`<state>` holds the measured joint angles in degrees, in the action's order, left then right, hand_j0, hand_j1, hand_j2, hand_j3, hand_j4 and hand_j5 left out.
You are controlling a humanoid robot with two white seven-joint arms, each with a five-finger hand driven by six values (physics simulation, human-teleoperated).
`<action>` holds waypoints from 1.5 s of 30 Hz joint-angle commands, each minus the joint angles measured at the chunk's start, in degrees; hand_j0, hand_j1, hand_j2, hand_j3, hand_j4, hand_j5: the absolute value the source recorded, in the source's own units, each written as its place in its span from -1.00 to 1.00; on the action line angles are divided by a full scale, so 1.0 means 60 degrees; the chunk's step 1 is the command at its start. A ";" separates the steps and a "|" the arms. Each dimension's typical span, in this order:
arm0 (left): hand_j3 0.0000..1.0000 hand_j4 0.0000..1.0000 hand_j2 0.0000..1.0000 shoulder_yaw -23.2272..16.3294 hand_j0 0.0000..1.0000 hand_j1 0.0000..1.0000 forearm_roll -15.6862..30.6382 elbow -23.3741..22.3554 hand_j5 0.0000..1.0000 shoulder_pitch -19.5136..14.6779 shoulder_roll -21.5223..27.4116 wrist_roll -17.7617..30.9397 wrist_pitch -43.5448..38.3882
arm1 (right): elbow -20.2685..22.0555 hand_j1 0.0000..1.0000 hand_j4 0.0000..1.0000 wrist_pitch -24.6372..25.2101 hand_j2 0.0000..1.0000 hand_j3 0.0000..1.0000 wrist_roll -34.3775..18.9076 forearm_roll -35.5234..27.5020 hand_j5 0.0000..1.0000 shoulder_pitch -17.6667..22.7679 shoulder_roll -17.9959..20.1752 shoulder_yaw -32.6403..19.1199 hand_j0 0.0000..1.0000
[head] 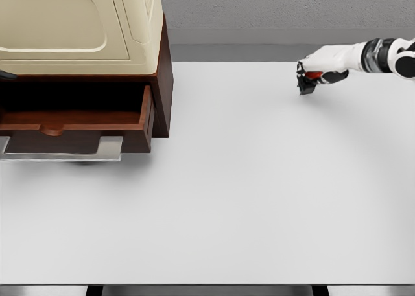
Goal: Open the cabinet drawer with left arm, and place a switch into the drawer with right arm
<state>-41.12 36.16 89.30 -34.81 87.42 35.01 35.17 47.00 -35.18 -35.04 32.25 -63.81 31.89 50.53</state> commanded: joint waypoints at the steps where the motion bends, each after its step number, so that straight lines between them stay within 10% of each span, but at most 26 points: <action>1: 1.00 1.00 1.00 0.0013 1.00 1.00 0.0082 -0.0001 1.00 0.0000 0.0004 -0.0002 -0.0029 | 0.0764 -0.18 -0.18 0.0030 -0.18 -0.18 0.0007 -0.0422 -0.18 0.0000 0.0076 0.0001 -0.18; 19: 1.00 1.00 1.00 -0.0002 1.00 1.00 0.0067 0.0014 1.00 0.0000 -0.0025 -0.0002 -0.0029 | 0.6097 -0.17 -0.17 0.0030 -0.17 -0.17 0.0007 -0.1829 -0.17 -0.0044 0.0823 0.0835 -0.17; 45: 1.00 1.00 1.00 -0.0002 1.00 1.00 0.0067 0.0014 1.00 0.0000 -0.0025 -0.0002 -0.0029 | 0.6918 -0.17 -0.17 0.0030 -0.17 -0.17 0.0007 -0.3279 -0.17 -0.2226 -0.0232 0.2652 -0.17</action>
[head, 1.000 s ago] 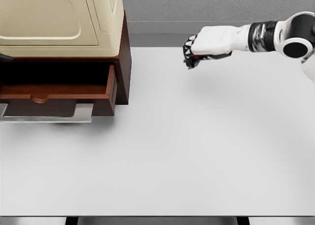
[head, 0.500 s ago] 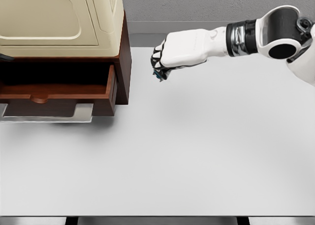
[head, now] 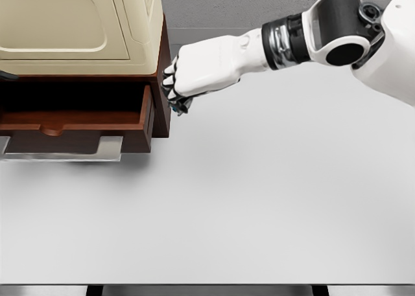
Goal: Open the cabinet drawer with left arm, and place a switch into the drawer with right arm
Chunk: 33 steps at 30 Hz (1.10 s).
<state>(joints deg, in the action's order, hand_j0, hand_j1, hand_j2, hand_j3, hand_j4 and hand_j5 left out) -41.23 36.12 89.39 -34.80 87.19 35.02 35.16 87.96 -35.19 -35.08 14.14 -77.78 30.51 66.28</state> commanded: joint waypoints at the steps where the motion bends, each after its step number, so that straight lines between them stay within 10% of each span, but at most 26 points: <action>1: 1.00 1.00 1.00 0.0015 1.00 1.00 0.0074 -0.0001 1.00 -0.0001 0.0015 -0.0003 -0.0026 | 0.0092 -0.17 -0.17 0.0032 -0.17 -0.17 0.0013 -0.0305 -0.17 -0.0015 -0.0016 0.0042 -0.17; 23: 1.00 1.00 1.00 -0.0058 1.00 1.00 0.0089 -0.0001 1.00 -0.0001 0.0029 -0.0003 -0.0026 | -0.0040 -0.17 -0.17 0.0032 -0.17 -0.17 0.0013 -0.1126 -0.17 -0.1714 -0.1188 0.0584 -0.17; 33: 1.00 1.00 1.00 -0.0102 1.00 1.00 0.0118 -0.0001 1.00 -0.0001 0.0029 -0.0003 -0.0026 | -0.2501 -0.17 -0.17 0.0032 -0.17 -0.17 0.0013 -0.1126 -0.17 -0.1992 -0.2887 0.1052 -0.17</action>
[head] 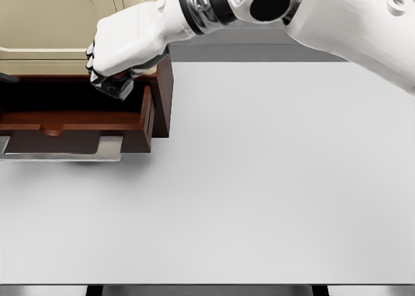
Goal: Open the cabinet drawer with left arm, and place a switch into the drawer with right arm
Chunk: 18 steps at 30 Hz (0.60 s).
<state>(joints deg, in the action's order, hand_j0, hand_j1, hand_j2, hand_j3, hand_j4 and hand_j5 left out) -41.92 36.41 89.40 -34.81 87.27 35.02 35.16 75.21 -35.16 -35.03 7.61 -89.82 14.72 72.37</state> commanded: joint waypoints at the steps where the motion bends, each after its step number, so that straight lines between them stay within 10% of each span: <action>1: 1.00 1.00 1.00 0.0015 1.00 1.00 0.0070 -0.0003 1.00 0.0000 0.0015 -0.0003 -0.0026 | -0.0523 -0.17 -0.17 0.0027 -0.17 -0.17 0.0005 -0.0037 -0.17 -0.0015 -0.0373 0.0198 -0.17; 13: 1.00 1.00 1.00 -0.0029 1.00 1.00 0.0070 -0.0003 1.00 0.0000 0.0015 -0.0003 -0.0026 | -0.2647 -0.05 -0.05 0.0027 -0.05 -0.05 0.0005 -0.0008 -0.05 -0.0147 -0.1765 0.0667 -0.05; 14: 1.00 1.00 1.00 -0.0029 1.00 1.00 0.0070 -0.0003 1.00 0.0000 0.0015 -0.0003 -0.0026 | -0.2750 0.09 0.09 0.0027 0.09 0.09 0.0005 -0.0008 0.09 -0.0161 -0.1882 0.0784 0.09; 16: 1.00 1.00 1.00 -0.0029 1.00 1.00 0.0070 -0.0003 1.00 0.0000 0.0015 -0.0003 -0.0026 | -0.2779 1.00 1.00 0.0027 1.00 1.00 0.0005 0.0123 1.00 -0.0263 -0.1955 0.0784 1.00; 18: 1.00 1.00 1.00 -0.0029 1.00 1.00 0.0070 -0.0003 1.00 0.0000 0.0015 -0.0003 -0.0026 | -0.2779 1.00 1.00 0.0027 1.00 1.00 0.0005 0.0124 1.00 -0.0278 -0.2029 0.0784 1.00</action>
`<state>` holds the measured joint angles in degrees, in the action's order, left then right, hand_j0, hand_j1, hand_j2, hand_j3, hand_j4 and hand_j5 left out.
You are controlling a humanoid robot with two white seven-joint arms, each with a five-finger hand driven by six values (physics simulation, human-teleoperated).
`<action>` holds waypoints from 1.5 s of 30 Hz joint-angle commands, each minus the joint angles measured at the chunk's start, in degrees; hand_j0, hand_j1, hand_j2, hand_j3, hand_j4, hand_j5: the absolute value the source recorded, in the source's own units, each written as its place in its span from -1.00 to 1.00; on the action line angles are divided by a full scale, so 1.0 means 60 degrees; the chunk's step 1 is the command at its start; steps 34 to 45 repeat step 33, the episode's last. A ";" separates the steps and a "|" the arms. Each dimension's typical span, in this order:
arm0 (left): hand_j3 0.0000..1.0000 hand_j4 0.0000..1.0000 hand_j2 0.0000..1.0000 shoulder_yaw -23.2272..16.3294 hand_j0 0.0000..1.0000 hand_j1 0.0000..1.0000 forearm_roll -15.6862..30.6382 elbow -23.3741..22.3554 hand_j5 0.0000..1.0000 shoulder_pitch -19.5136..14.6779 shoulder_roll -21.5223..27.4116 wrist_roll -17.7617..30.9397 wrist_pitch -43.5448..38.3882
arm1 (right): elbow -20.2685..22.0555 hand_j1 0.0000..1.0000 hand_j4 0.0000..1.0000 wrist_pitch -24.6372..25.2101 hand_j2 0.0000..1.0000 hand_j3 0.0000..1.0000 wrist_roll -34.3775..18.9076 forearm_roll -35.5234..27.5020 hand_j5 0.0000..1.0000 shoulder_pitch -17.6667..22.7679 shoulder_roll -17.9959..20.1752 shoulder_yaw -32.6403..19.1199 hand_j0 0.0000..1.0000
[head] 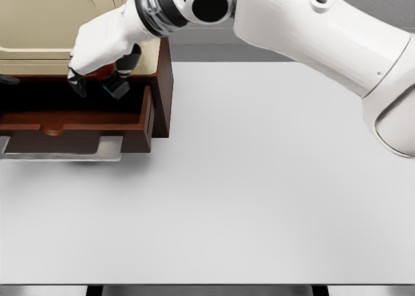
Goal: Open the cabinet drawer with left arm, and place a switch into the drawer with right arm
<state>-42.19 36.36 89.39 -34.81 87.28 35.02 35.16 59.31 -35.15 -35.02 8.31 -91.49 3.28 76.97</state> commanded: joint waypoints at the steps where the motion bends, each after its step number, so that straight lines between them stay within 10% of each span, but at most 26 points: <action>1: 1.00 1.00 1.00 0.0016 1.00 1.00 0.0077 -0.0001 1.00 0.0000 0.0015 -0.0003 -0.0026 | -0.0129 1.00 1.00 0.0025 1.00 1.00 0.0004 0.0007 1.00 -0.0015 -0.0151 0.0003 1.00; 5: 1.00 1.00 1.00 0.0016 1.00 1.00 0.0077 -0.0001 1.00 0.0000 0.0015 -0.0003 -0.0026 | 0.0090 1.00 1.00 0.0025 1.00 1.00 0.0004 0.0007 1.00 -0.0029 -0.0165 -0.0011 1.00; 8: 1.00 1.00 1.00 0.0016 1.00 1.00 0.0077 -0.0001 1.00 0.0000 0.0015 -0.0003 -0.0026 | 0.1787 1.00 1.00 0.0025 1.00 1.00 0.0004 -0.0081 1.00 -0.0015 0.0492 -0.0129 1.00; 12: 1.00 1.00 1.00 -0.0013 1.00 1.00 0.0092 0.0057 1.00 0.0000 0.0000 -0.0003 -0.0026 | 0.6813 1.00 1.00 0.0025 1.00 1.00 0.0004 -0.0842 1.00 0.0556 0.5179 -0.1739 1.00; 16: 1.00 1.00 1.00 -0.0013 1.00 1.00 0.0092 0.0145 1.00 -0.0014 -0.0146 -0.0003 -0.0026 | 0.6902 1.00 1.00 0.0025 1.00 1.00 0.0004 -0.2308 1.00 0.2049 0.9252 -0.3571 1.00; 19: 1.00 1.00 1.00 0.0001 1.00 1.00 0.0062 0.1331 1.00 -0.0029 -0.0366 -0.0003 -0.0026 | 0.6887 1.00 1.00 0.0025 1.00 1.00 0.0004 -0.2278 1.00 0.4275 1.0440 -0.3615 1.00; 25: 1.00 1.00 1.00 0.0031 1.00 1.00 0.0062 0.1932 1.00 -0.0307 -0.1450 -0.0003 -0.0026 | 0.6799 1.00 1.00 0.0025 1.00 1.00 0.0004 -0.2103 1.00 0.6503 1.0572 -0.4362 1.00; 45: 1.00 1.00 1.00 0.0031 1.00 1.00 0.0077 0.1932 1.00 -0.0337 -0.1773 -0.0003 -0.0026 | 0.6741 1.00 1.00 0.0025 1.00 1.00 0.0004 -0.2103 1.00 0.6724 1.0587 -0.4289 1.00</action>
